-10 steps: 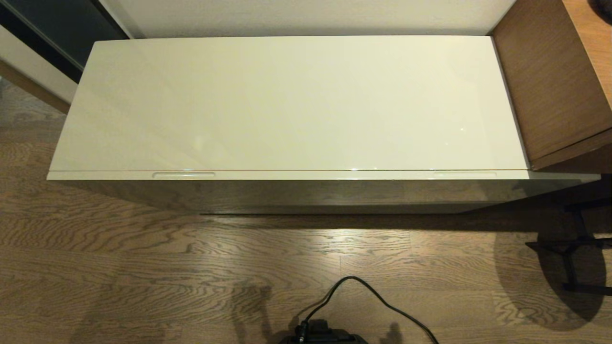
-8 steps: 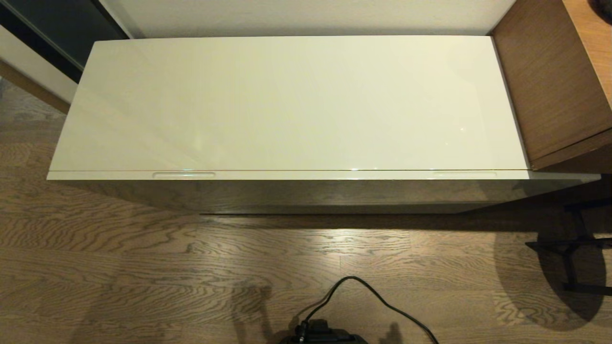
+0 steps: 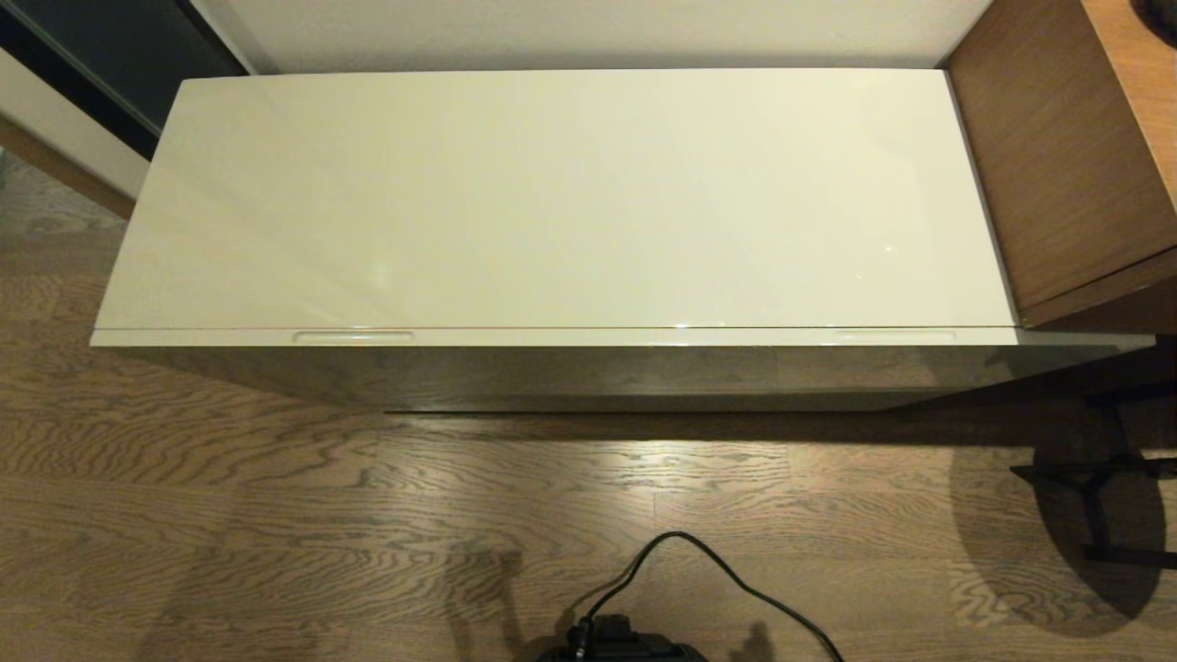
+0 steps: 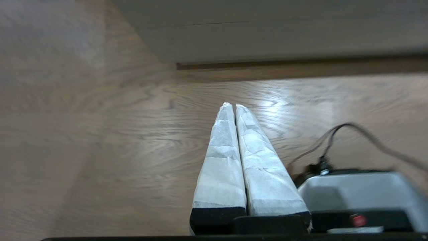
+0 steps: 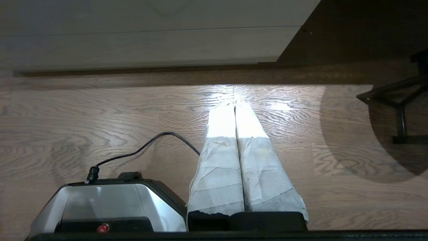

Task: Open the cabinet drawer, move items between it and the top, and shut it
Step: Open the drawer

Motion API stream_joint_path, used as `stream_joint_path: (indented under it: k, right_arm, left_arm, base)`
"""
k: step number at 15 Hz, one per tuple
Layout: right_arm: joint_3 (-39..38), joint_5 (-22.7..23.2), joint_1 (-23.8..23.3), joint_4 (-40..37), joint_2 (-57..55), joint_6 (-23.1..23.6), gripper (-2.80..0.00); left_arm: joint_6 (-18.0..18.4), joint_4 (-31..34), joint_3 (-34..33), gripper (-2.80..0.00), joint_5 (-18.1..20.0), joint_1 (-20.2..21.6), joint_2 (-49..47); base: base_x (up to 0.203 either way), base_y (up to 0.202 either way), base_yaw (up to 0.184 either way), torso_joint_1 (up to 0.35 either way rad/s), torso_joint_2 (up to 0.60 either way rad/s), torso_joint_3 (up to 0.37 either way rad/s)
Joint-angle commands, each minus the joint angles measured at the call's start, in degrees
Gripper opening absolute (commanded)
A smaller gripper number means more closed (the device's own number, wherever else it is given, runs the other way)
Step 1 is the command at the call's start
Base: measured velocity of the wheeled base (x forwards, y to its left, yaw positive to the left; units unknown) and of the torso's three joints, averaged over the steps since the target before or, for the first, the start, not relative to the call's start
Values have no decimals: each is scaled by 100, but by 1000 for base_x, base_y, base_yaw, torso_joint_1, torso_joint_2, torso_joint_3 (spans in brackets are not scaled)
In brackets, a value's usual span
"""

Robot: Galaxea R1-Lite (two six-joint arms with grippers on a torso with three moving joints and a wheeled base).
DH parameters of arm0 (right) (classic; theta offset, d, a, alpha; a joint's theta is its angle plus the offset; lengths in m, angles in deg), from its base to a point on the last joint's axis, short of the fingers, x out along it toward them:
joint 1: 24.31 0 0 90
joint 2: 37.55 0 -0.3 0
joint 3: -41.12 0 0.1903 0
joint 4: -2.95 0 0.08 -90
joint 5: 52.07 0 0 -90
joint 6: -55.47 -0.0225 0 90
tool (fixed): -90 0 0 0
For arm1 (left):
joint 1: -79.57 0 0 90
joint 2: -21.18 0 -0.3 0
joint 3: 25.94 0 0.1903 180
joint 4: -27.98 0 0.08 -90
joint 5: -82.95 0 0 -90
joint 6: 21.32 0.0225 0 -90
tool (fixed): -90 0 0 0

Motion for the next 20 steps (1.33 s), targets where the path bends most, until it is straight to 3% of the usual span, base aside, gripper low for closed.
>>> stream_joint_path:
  k: [1,4,6,8,10,12,15,16,18,20]
  right_arm:
    - [590,60,1,-451,0,-1,-280]
    - [2359,433,1,-1563,0,-259,-280]
    - [3354,707,1,-2272,-8,-410,-280]
    - [4168,835,-9,-2569,-403,-678,-280]
    - [5449,870,-19,-2729,-1529,-1594,-280]
    - [6441,927,-26,-2985,-2653,-2482,-280]
    - [6814,1099,-33,-3244,-3554,-3250,-280]
    - [6702,1118,-31,-3134,-3840,-3245,-280]
    - [6164,1107,-22,-2440,-4818,-3248,-280]
    - [5654,924,29,-1557,-5573,-3254,-280]
  left_arm:
    - [288,15,-5,-280,73,0,1]
    - [524,-9,358,-280,97,0,-108]
    - [452,-5,1177,-280,52,0,-700]
    - [98,32,2360,-280,-75,0,-1270]
    - [-151,66,3322,-280,-341,-3,-1961]
    - [-293,17,3648,-280,-441,-6,-2683]
    - [-777,-199,3750,-280,-390,-34,-3321]
    - [-897,-467,3717,-280,-301,-32,-3522]
    - [-1085,-1412,3605,-280,-160,-29,-4475]
    - [-1265,-2841,3418,-280,-84,-19,-5758]
  base:
    - [0,0,0,0,0,0]
    - [0,0,0,0,0,0]
    - [0,0,0,0,0,0]
    - [0,0,0,0,0,0]
    - [0,0,0,0,0,0]
    - [0,0,0,0,0,0]
    - [0,0,0,0,0,0]
    - [0,0,0,0,0,0]
    - [0,0,0,0,0,0]
    - [0,0,0,0,0,0]
